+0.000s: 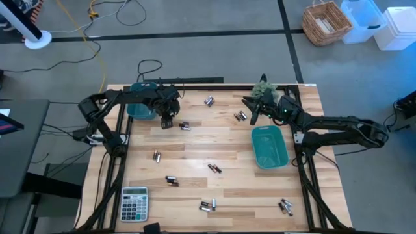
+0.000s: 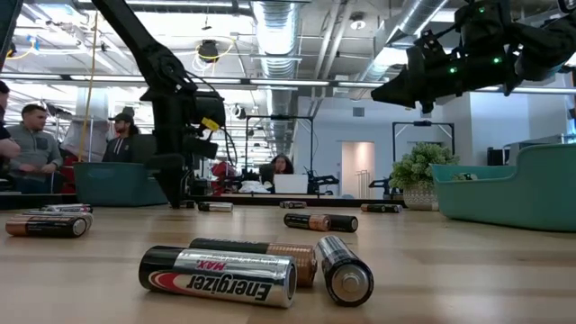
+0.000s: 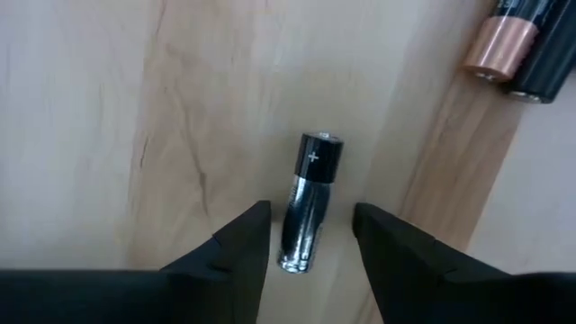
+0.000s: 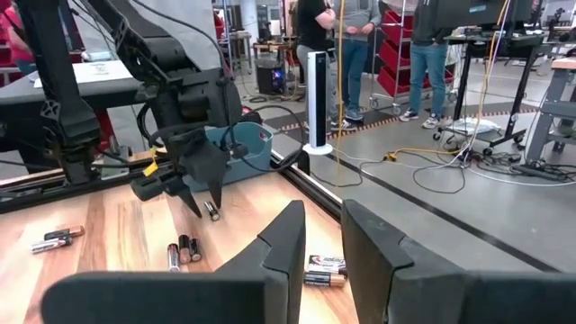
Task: Sort batteries
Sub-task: Put the silver battery into the blue bin, then put the brown-block battery into the green bin
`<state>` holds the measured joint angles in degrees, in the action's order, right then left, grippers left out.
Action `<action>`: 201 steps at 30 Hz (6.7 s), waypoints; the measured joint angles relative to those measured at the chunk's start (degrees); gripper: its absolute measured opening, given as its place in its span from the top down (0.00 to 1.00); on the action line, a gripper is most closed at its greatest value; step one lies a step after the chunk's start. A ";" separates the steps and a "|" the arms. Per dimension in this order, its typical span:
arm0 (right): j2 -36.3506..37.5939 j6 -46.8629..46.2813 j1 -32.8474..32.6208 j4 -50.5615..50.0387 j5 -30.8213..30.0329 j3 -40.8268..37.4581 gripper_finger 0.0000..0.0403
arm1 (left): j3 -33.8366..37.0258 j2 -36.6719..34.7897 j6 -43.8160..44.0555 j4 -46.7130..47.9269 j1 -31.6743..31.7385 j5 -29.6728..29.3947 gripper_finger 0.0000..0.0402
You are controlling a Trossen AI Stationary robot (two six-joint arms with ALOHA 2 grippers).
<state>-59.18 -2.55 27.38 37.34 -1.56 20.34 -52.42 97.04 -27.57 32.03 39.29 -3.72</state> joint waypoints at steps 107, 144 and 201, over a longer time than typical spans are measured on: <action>-0.17 -3.46 -5.02 1.57 0.11 0.00 0.70 | -2.57 -26.67 25.85 20.40 -26.47 -6.91 0.64; -23.33 3.42 -23.18 -17.08 -3.56 20.67 0.47 | 11.86 -26.67 48.73 4.57 -56.91 -16.80 0.44; -45.09 10.12 -28.79 -20.83 -3.37 42.38 0.49 | 14.32 -26.65 81.29 13.76 -63.10 -14.76 0.44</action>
<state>-104.27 7.57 -1.41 16.51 -4.93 62.72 -38.11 70.39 53.72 45.79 -23.81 -18.48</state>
